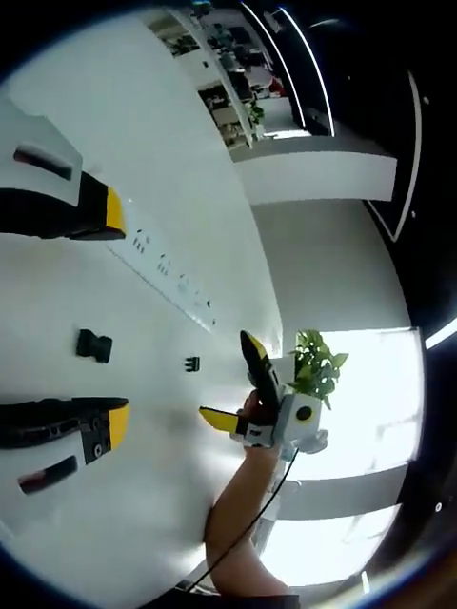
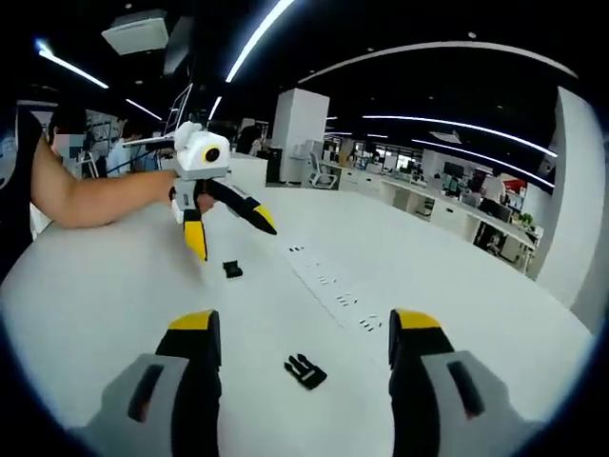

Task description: Snap the two parts of the plastic buckle together until the buckle closes and remains connected.

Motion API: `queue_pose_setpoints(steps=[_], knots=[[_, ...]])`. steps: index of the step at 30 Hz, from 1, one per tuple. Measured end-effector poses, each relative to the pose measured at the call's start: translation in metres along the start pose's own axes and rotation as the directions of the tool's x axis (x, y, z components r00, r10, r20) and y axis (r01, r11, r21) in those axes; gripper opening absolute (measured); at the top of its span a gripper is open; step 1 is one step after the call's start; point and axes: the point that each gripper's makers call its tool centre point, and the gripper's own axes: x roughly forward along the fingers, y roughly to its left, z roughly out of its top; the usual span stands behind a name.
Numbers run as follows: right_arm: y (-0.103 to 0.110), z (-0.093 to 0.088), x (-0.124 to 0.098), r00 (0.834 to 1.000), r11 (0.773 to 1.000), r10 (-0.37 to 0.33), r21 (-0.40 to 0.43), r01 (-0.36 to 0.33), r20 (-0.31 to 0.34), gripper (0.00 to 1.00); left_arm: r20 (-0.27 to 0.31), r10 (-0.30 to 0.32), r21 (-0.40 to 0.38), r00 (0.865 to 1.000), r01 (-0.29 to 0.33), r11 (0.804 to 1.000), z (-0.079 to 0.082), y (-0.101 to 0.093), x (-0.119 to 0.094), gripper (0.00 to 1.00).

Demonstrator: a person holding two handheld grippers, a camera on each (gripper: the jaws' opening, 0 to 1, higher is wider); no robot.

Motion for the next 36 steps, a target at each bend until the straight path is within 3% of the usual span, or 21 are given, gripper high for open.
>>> queue_pose_setpoints(steps=[4, 11, 16, 19, 21, 23, 30, 36], knots=[[-0.003, -0.001, -0.001, 1.0, 1.0, -0.011, -0.008, 0.011, -0.001, 0.71, -0.016, 0.008, -0.008, 1.0, -0.008, 1.0, -0.007, 0.005, -0.003, 0.68], [0.0, 0.005, -0.004, 1.0, 1.0, 0.018, 0.007, -0.018, 0.02, 0.64, -0.016, -0.031, 0.016, 0.999, 0.031, 0.999, -0.004, -0.001, -0.004, 0.67], [-0.01, 0.007, -0.002, 0.999, 1.0, 0.014, 0.023, -0.015, 0.037, 0.64, 0.003, -0.038, 0.001, 0.999, 0.038, 0.999, 0.001, 0.004, -0.006, 0.65], [-0.002, 0.003, 0.001, 0.998, 0.998, 0.063, 0.021, -0.064, 0.019, 0.59, -0.001, -0.038, 0.002, 0.999, 0.038, 0.999, -0.001, 0.006, -0.007, 0.62], [0.01, -0.003, 0.003, 0.99, 0.99, 0.139, 0.014, -0.139, -0.006, 0.57, 0.006, -0.042, 0.006, 0.999, 0.042, 0.999, -0.001, 0.007, -0.007, 0.61], [0.014, -0.008, 0.005, 0.984, 0.985, 0.174, 0.018, -0.174, -0.023, 0.58, -0.01, -0.072, 0.022, 0.997, 0.073, 0.997, -0.005, 0.002, -0.008, 0.59], [0.015, -0.012, 0.004, 0.98, 0.98, 0.198, 0.034, -0.197, -0.02, 0.55, -0.012, -0.095, 0.01, 0.995, 0.096, 0.995, -0.007, 0.0, -0.007, 0.59], [0.015, -0.012, -0.001, 0.977, 0.976, 0.211, 0.062, -0.211, -0.002, 0.47, -0.031, -0.116, 0.032, 0.993, 0.117, 0.993, -0.01, -0.005, -0.006, 0.53]])
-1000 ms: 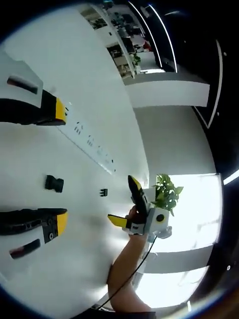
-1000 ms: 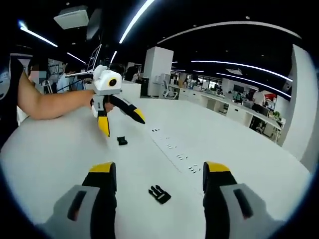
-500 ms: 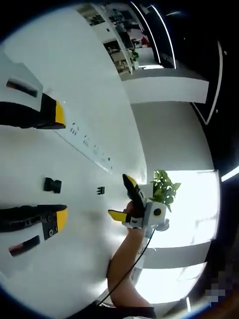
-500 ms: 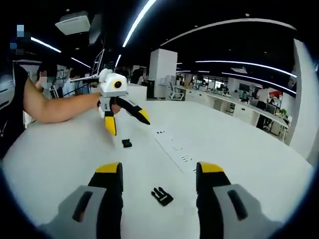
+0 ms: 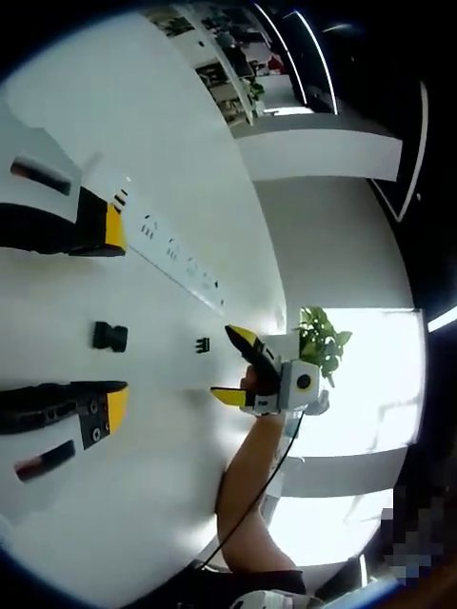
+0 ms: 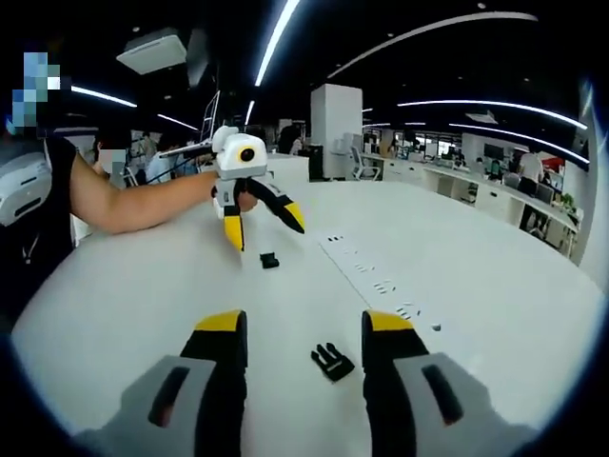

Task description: Snap the two parts of the plastic buckle together until the buckle closes and remains connected.

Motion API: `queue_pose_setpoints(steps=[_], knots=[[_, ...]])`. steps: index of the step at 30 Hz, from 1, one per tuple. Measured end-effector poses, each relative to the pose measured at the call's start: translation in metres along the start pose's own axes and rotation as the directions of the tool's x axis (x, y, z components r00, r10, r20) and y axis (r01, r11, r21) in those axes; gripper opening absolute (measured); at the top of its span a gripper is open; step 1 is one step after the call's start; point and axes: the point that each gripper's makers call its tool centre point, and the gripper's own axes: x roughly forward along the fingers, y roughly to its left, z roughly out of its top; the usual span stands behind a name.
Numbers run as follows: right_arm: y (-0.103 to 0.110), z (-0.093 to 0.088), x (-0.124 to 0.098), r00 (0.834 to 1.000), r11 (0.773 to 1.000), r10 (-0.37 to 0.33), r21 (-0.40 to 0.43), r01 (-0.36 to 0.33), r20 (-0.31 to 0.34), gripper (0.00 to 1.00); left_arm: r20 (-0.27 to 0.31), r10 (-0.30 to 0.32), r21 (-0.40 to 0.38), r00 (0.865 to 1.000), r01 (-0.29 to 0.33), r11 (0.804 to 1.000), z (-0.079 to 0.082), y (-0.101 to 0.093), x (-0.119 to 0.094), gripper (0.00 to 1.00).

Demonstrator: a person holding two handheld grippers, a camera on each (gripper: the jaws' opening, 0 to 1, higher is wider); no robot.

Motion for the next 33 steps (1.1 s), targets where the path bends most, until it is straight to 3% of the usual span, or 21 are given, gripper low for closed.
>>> queue_pose_setpoints(steps=[7, 12, 23, 25, 33], knots=[[-0.001, -0.008, -0.002, 1.0, 1.0, 0.0, 0.009, 0.0, -0.019, 0.4, -0.001, -0.041, -0.007, 0.999, 0.041, 0.999, -0.002, -0.008, 0.003, 0.52], [-0.004, -0.014, -0.002, 0.999, 1.0, -0.008, 0.005, 0.008, -0.034, 0.36, -0.008, -0.035, -0.006, 0.999, 0.035, 0.999, -0.004, -0.007, 0.005, 0.52], [-0.01, -0.022, -0.006, 0.999, 0.999, -0.013, 0.052, 0.015, -0.035, 0.34, -0.012, -0.045, -0.017, 0.999, 0.045, 0.999, -0.005, -0.011, 0.009, 0.49], [-0.009, -0.024, -0.006, 0.999, 0.995, -0.001, 0.101, 0.005, -0.039, 0.37, -0.015, -0.048, -0.02, 0.999, 0.048, 0.999, -0.006, -0.012, 0.009, 0.49], [-0.008, -0.032, -0.007, 0.997, 0.994, 0.009, 0.11, -0.001, -0.071, 0.35, -0.025, -0.058, -0.024, 0.998, 0.057, 0.998, -0.008, -0.014, 0.01, 0.46]])
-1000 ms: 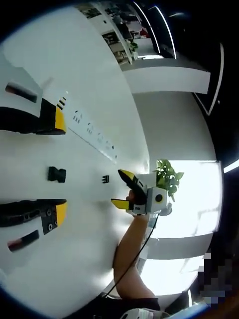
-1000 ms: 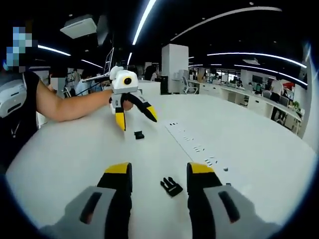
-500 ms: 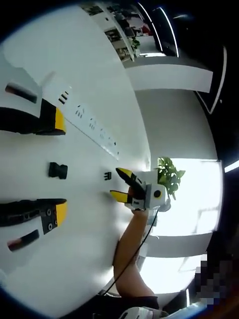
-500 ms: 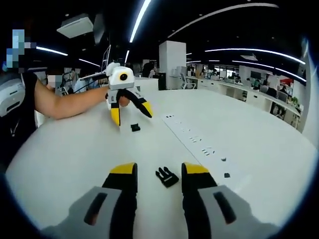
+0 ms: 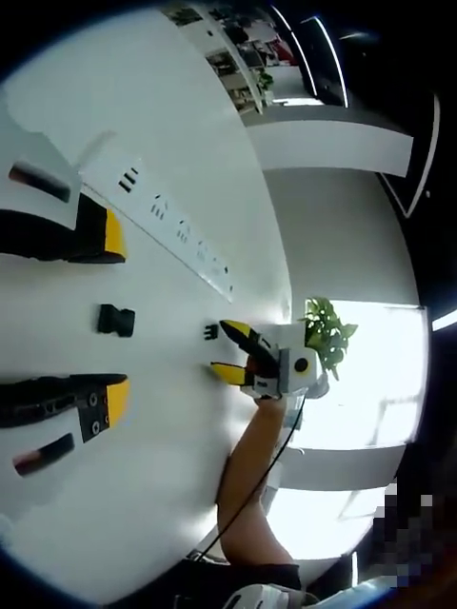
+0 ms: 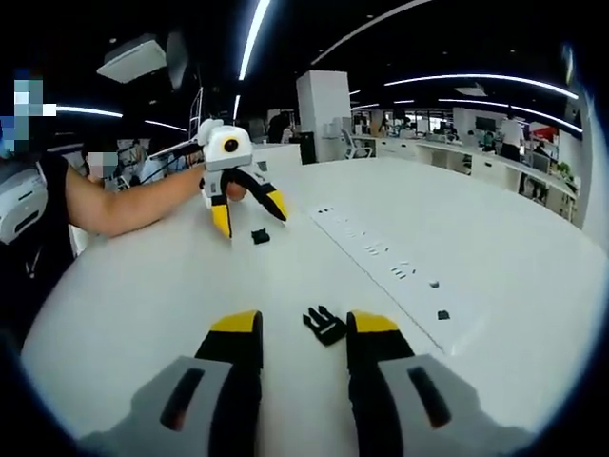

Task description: Snap the two parts of the plastic buckle together until the buckle closes and remains connected.

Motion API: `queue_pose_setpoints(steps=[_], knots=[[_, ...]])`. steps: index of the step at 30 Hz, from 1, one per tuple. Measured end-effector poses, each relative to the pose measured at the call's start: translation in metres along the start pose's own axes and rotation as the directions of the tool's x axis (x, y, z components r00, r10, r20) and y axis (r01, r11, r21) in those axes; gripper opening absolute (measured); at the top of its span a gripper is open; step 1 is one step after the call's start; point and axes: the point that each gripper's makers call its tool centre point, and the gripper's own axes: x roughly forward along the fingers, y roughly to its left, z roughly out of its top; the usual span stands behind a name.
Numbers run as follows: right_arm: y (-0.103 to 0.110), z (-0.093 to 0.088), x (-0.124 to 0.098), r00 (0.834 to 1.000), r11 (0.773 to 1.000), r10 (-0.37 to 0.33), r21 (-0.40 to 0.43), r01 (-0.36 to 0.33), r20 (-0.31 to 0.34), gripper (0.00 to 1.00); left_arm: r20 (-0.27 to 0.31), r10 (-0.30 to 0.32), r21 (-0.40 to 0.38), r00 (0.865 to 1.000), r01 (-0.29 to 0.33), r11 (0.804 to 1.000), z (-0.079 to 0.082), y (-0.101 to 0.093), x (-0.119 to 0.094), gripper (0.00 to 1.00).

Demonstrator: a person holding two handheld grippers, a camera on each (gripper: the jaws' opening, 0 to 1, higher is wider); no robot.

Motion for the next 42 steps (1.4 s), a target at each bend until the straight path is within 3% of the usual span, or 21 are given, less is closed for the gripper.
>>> queue_pose_setpoints(steps=[8, 12, 16, 22, 30, 42], knots=[[0.008, 0.001, 0.0, 1.0, 1.0, 0.02, 0.016, -0.02, -0.01, 0.31, 0.0, -0.001, -0.006, 1.0, 0.001, 1.0, -0.001, 0.001, -0.002, 0.46], [0.01, 0.0, -0.001, 0.999, 0.999, 0.036, 0.013, -0.036, -0.021, 0.23, -0.001, 0.0, -0.005, 1.0, 0.0, 1.0, -0.001, 0.002, -0.003, 0.46], [-0.003, 0.001, -0.003, 1.0, 1.0, -0.028, -0.005, 0.028, 0.002, 0.29, -0.002, 0.001, -0.004, 1.0, -0.001, 1.0, -0.002, 0.002, -0.003, 0.46], [0.003, -0.006, 0.001, 0.999, 1.0, 0.003, 0.008, -0.002, -0.032, 0.28, -0.003, 0.0, -0.005, 1.0, 0.0, 1.0, -0.002, 0.003, -0.004, 0.46], [0.01, -0.003, 0.0, 0.999, 0.999, 0.04, 0.008, -0.04, -0.03, 0.23, -0.004, -0.001, -0.005, 1.0, 0.001, 1.0, -0.003, 0.002, -0.004, 0.46], [0.004, 0.001, 0.0, 1.0, 1.0, 0.01, -0.025, -0.01, -0.012, 0.24, -0.006, -0.005, -0.003, 1.0, 0.005, 1.0, -0.004, 0.001, -0.001, 0.42]])
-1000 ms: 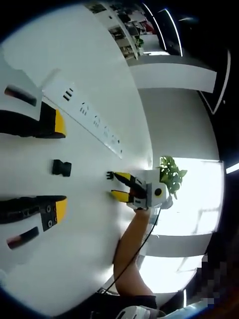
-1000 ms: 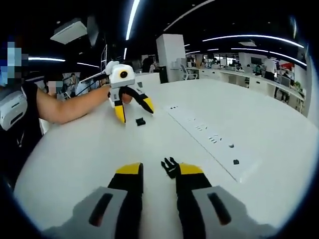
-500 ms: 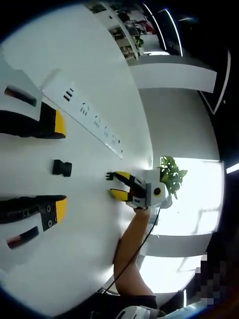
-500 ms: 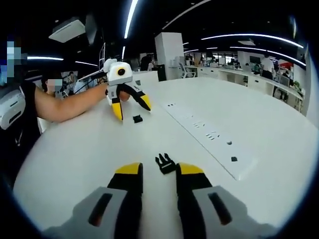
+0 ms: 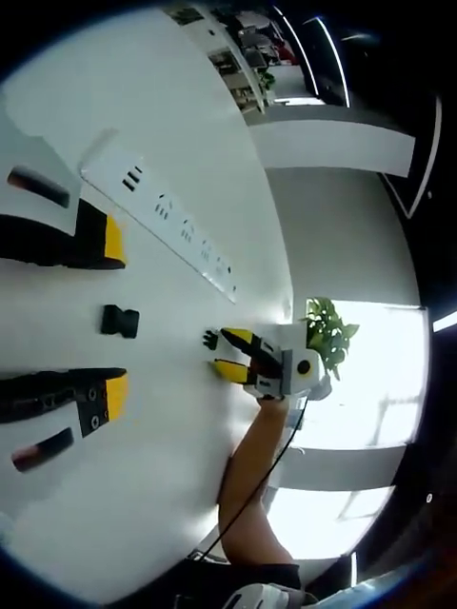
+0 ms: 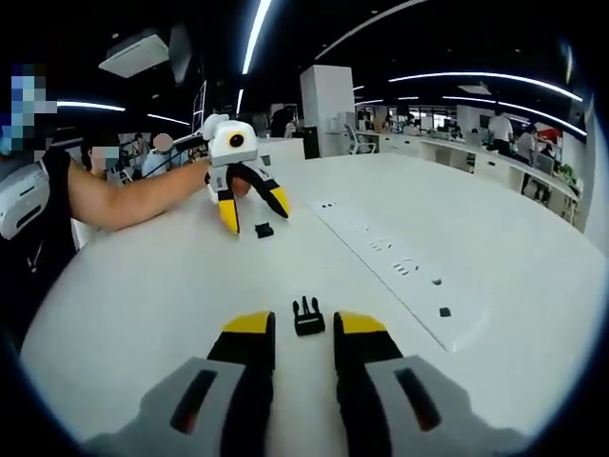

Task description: Snap the two parts of the plastic buckle together until the buckle closes and remains connected.

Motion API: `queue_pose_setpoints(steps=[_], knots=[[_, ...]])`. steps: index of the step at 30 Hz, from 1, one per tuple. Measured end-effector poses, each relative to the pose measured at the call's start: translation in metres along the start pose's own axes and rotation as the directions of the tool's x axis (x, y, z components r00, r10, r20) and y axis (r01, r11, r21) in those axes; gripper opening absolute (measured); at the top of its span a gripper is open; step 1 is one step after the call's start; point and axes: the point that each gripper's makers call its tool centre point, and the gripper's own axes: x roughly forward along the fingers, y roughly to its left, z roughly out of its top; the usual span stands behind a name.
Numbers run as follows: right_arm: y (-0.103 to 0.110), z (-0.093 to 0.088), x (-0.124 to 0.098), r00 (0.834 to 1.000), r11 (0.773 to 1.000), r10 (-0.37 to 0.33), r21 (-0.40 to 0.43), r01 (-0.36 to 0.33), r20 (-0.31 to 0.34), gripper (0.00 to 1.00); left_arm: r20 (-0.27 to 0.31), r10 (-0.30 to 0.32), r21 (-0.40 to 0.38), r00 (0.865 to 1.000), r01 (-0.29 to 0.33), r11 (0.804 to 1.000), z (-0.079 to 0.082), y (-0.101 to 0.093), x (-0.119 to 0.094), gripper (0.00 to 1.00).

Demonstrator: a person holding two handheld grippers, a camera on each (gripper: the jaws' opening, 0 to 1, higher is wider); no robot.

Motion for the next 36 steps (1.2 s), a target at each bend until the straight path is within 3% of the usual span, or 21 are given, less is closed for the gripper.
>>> queue_pose_setpoints(steps=[6, 15, 29, 36], knots=[[-0.0016, 0.0019, -0.0001, 1.0, 1.0, -0.009, -0.011, 0.009, 0.011, 0.23, 0.006, -0.008, 0.0, 1.0, 0.008, 1.0, 0.0007, -0.0012, 0.0009, 0.41], [-0.0001, 0.004, 0.004, 1.0, 0.998, -0.013, -0.067, 0.015, 0.018, 0.2, 0.025, -0.002, 0.04, 1.0, 0.001, 0.999, 0.0018, 0.0016, 0.0015, 0.31], [0.0022, 0.0027, 0.0074, 1.0, 0.995, -0.009, -0.1, 0.01, 0.015, 0.2, 0.037, 0.009, 0.042, 0.999, -0.01, 0.999, 0.0023, 0.0044, 0.0008, 0.3], [-0.0023, 0.0016, 0.0085, 1.0, 0.994, -0.012, -0.106, 0.013, 0.014, 0.19, 0.052, -0.001, 0.064, 0.999, -0.003, 0.998, 0.0042, 0.0012, -0.0012, 0.23]])
